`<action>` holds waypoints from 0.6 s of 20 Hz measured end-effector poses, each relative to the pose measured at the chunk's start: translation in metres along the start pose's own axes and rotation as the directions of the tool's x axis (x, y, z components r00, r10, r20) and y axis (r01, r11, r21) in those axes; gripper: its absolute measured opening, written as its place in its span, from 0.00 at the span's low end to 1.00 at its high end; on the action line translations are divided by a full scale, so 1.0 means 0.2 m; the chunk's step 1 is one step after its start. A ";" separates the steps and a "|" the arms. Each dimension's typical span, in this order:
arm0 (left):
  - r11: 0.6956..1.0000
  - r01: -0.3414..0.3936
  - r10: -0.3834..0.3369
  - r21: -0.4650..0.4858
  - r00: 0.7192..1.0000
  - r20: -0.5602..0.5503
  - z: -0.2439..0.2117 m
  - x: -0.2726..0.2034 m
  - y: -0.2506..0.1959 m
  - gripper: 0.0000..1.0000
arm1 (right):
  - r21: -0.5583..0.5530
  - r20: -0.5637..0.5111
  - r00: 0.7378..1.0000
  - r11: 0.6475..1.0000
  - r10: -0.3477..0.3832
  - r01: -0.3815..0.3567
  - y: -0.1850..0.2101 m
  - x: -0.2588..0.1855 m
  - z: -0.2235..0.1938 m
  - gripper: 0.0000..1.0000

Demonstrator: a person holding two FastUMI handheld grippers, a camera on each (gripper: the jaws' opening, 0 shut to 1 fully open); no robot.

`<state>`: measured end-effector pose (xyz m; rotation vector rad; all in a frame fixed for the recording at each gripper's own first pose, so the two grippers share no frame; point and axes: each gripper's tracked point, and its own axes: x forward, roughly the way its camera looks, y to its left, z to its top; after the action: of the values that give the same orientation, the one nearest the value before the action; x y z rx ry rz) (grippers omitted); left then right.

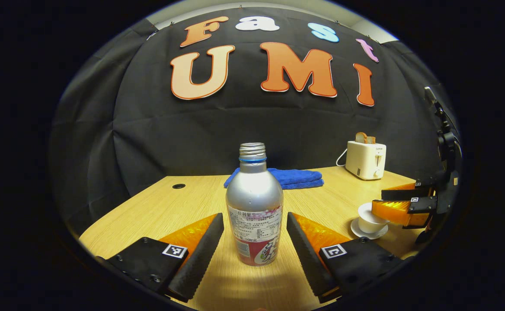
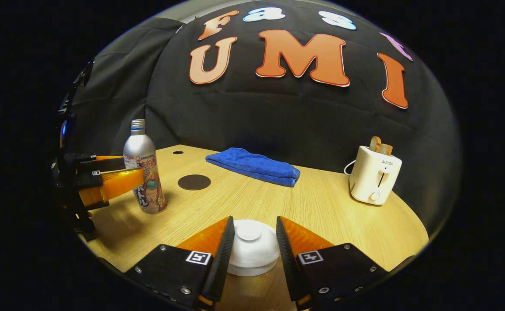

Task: Open the teacup lid with one hand, grasp the water bottle and pour water into the teacup with the other hand; after pouring, place the water bottle on the coaster and then close the teacup lid.

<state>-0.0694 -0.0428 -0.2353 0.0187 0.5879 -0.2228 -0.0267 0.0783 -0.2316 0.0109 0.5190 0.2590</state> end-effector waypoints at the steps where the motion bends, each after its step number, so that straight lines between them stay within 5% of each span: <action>1: 1.000 0.000 0.000 -0.001 1.000 -0.001 -0.01 0.00 0.00 0.94 | 0.003 -0.001 1.000 1.000 0.005 -0.005 0.01 0.00 0.00 0.53; 12: 1.000 -0.003 0.003 -0.003 1.000 -0.005 0.00 -0.01 0.01 0.94 | 0.031 -0.002 0.999 0.999 0.034 -0.034 0.02 0.01 0.00 0.28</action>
<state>-0.0712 -0.0409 -0.2350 0.0169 0.5935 -0.2195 -0.0253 0.0834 -0.2319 0.0499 0.5254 0.2838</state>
